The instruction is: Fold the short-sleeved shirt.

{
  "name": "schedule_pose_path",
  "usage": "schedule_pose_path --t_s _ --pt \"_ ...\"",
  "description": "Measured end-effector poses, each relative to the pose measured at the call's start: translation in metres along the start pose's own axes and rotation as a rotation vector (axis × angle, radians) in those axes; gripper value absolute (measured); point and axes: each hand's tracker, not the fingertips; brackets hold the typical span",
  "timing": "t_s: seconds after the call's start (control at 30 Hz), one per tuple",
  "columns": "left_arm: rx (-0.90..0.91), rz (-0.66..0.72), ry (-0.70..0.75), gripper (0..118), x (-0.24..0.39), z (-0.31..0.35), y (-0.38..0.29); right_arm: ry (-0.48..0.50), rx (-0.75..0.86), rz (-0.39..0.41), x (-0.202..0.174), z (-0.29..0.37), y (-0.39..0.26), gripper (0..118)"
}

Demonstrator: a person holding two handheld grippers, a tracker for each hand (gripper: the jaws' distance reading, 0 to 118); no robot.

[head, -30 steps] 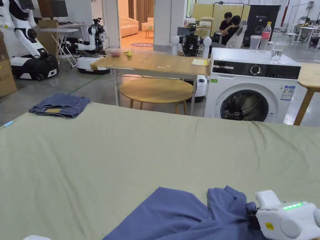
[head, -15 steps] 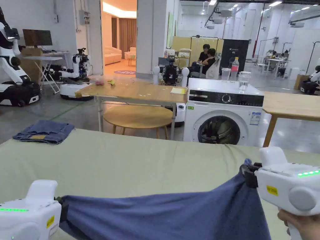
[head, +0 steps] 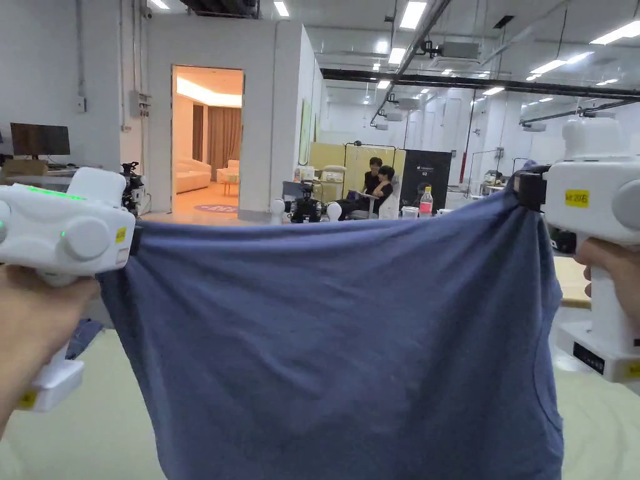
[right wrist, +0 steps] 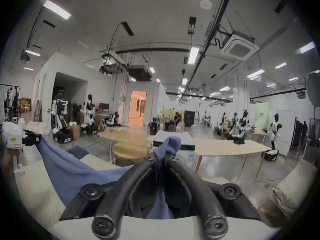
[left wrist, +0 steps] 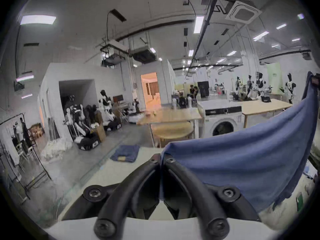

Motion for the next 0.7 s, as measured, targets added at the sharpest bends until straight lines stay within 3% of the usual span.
schedule_pose_path --t_s 0.17,0.3,0.53,0.7 --pt "0.069 -0.052 0.065 0 -0.001 0.002 0.058 -0.013 0.072 -0.051 0.007 -0.005 0.045 4" --pt "0.089 -0.078 0.076 0 0.000 0.007 0.056 -0.038 0.073 -0.027 0.003 -0.012 0.037 4" --pt "-0.011 -0.081 0.050 0 0.016 -0.015 -0.037 -0.078 -0.038 -0.023 0.001 -0.023 -0.064 4" --pt "-0.016 -0.076 0.022 0 0.022 0.014 -0.091 -0.065 -0.058 -0.058 0.008 0.014 -0.116 4"
